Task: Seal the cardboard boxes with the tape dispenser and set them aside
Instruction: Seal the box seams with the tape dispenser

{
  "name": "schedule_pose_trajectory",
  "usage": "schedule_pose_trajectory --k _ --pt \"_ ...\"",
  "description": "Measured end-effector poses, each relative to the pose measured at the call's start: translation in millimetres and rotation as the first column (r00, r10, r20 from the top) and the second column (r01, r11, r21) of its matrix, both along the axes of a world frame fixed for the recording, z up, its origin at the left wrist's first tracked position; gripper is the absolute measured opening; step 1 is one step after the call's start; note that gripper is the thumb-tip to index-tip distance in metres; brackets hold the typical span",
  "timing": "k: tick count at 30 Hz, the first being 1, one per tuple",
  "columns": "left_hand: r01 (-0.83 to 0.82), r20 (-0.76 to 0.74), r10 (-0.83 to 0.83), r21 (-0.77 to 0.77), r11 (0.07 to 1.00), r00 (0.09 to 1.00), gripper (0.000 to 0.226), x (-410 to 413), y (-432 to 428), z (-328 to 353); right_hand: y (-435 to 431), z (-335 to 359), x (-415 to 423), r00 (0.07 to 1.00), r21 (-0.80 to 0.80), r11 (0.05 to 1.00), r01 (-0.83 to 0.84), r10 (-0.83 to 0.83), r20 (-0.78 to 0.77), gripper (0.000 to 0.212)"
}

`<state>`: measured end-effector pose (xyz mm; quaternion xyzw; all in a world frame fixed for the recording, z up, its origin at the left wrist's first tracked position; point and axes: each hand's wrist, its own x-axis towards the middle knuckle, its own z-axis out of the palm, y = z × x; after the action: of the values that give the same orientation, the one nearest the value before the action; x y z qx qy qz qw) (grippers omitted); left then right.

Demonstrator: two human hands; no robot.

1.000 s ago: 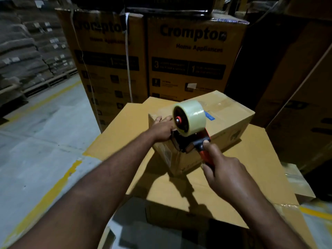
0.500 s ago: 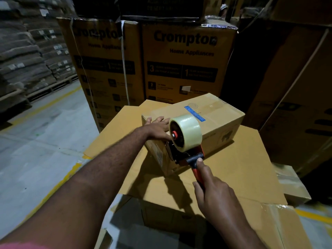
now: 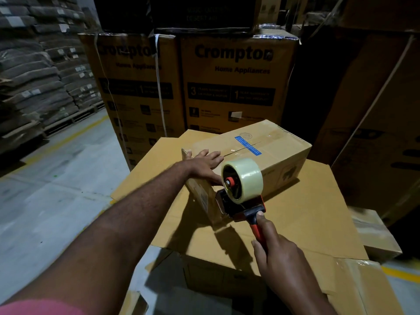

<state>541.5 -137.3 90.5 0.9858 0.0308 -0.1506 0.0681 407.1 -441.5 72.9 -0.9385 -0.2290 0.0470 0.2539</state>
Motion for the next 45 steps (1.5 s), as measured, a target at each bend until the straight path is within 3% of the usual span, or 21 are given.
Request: schedule_pose_trajectory --k 3,6,9,11,17,22,25,30,38,45 --pt "-0.008 0.065 0.014 -0.085 0.996 0.998 0.089 -15.1 -15.0 -0.4 0.8 -3.6 3.1 1.0 -0.003 1.0 -0.007 0.007 0.015 0.066" --pt "0.053 0.18 -0.011 -0.227 0.972 0.984 0.056 -44.1 -27.2 -8.5 -1.1 -6.6 5.5 1.0 0.001 1.0 -0.01 0.01 0.022 0.066" --pt "0.006 0.133 0.082 -0.556 0.831 0.988 0.043 -72.1 -31.5 -10.7 -1.3 -11.2 5.3 0.999 0.02 1.0 -0.019 0.018 0.029 0.065" --pt "-0.021 0.109 0.122 -0.656 0.754 0.987 0.045 -80.3 -33.1 -8.0 -1.6 -13.9 5.0 0.999 0.029 0.999 -0.026 0.025 0.031 0.065" --pt "-0.073 0.101 0.17 -0.615 0.785 0.98 0.05 -65.6 -35.1 -9.8 -3.7 -21.8 12.6 0.999 0.062 0.997 -0.048 0.046 0.024 0.066" --pt "-0.128 -0.106 0.089 -0.464 0.877 0.99 0.058 -49.0 -28.9 10.2 0.3 -32.7 17.0 0.998 0.066 0.997 -0.051 0.048 0.042 0.068" --pt "-0.13 -0.155 0.068 -0.433 0.892 0.986 0.072 -45.1 -28.2 14.6 2.3 -39.1 18.7 0.999 0.087 0.995 -0.039 0.037 0.033 0.068" --pt "-0.101 -0.112 0.062 -0.38 0.92 0.992 0.076 -42.6 -26.0 1.2 15.4 -58.3 19.3 0.997 0.138 0.989 -0.048 0.038 0.071 0.069" --pt "-0.046 -0.002 0.048 -0.269 0.962 0.999 0.076 -40.7 -13.3 -25.6 27.6 -83.8 23.3 0.977 0.09 0.994 -0.062 0.042 0.207 0.095" --pt "-0.062 0.034 0.076 -0.3 0.952 0.997 0.075 -45.4 -16.8 -23.7 24.3 -83.5 24.4 0.987 0.1 0.993 -0.068 0.053 0.149 0.084"
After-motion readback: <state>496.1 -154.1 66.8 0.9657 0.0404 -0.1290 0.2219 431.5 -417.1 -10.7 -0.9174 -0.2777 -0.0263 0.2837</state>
